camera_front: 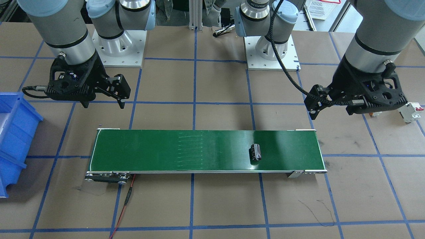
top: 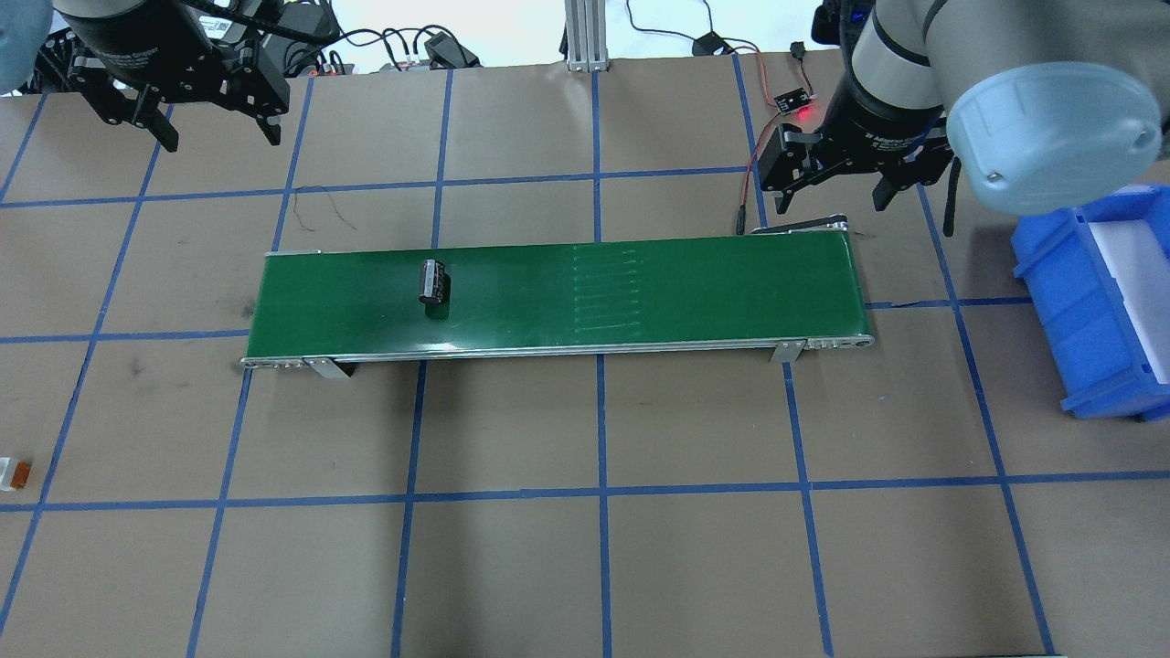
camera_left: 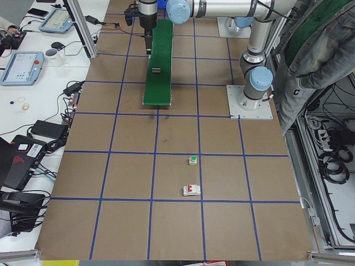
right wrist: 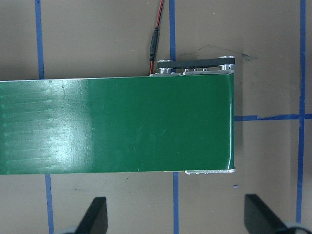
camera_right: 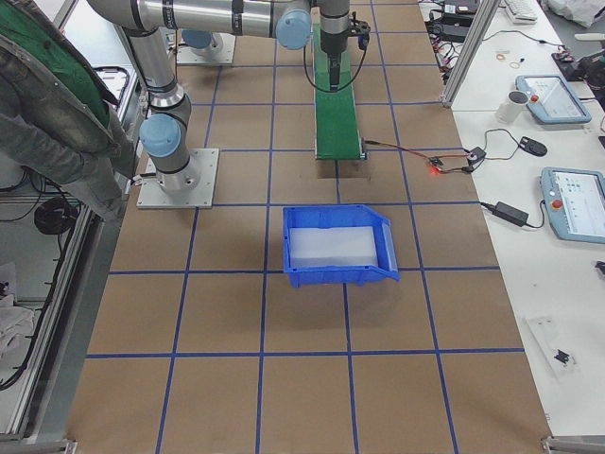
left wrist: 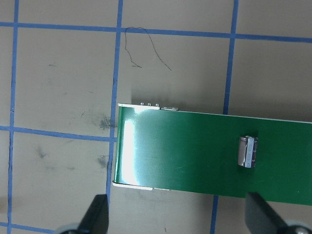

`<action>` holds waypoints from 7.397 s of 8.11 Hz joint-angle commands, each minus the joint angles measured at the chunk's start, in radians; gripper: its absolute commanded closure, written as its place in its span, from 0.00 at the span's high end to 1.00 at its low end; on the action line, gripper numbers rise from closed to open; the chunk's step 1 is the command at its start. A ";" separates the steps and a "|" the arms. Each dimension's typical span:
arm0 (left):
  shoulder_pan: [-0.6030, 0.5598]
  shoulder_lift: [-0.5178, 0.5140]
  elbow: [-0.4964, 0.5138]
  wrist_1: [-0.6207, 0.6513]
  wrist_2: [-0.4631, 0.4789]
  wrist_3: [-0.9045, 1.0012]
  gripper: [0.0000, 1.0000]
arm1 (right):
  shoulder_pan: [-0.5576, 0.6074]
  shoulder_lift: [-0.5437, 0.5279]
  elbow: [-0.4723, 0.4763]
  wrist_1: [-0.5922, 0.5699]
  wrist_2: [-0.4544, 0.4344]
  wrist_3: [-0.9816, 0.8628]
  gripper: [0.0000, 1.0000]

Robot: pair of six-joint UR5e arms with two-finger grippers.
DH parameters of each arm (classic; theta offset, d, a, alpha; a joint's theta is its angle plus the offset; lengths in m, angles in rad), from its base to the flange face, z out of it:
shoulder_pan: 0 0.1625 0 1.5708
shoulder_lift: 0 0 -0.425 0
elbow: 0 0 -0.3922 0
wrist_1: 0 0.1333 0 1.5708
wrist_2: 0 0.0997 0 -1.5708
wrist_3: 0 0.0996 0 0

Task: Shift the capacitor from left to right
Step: 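Lower the right gripper toward the capacitor riding along the belt, then close the right gripper on the capacitor at the belt's far end, then lift the capacitor and carry it with the right gripper to the blue bin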

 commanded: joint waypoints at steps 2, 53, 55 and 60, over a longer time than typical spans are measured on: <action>-0.005 0.048 -0.010 0.001 -0.042 0.000 1.00 | -0.005 0.036 0.004 -0.005 0.004 -0.034 1.00; -0.014 0.070 -0.028 -0.091 -0.091 0.001 1.00 | -0.109 0.303 0.155 -0.258 0.260 -0.086 0.01; -0.014 0.070 -0.028 -0.091 -0.091 0.001 1.00 | -0.109 0.289 0.140 -0.242 0.225 -0.088 0.00; -0.014 0.070 -0.027 -0.091 -0.091 0.001 1.00 | -0.150 0.194 0.021 -0.167 -0.046 -0.164 0.00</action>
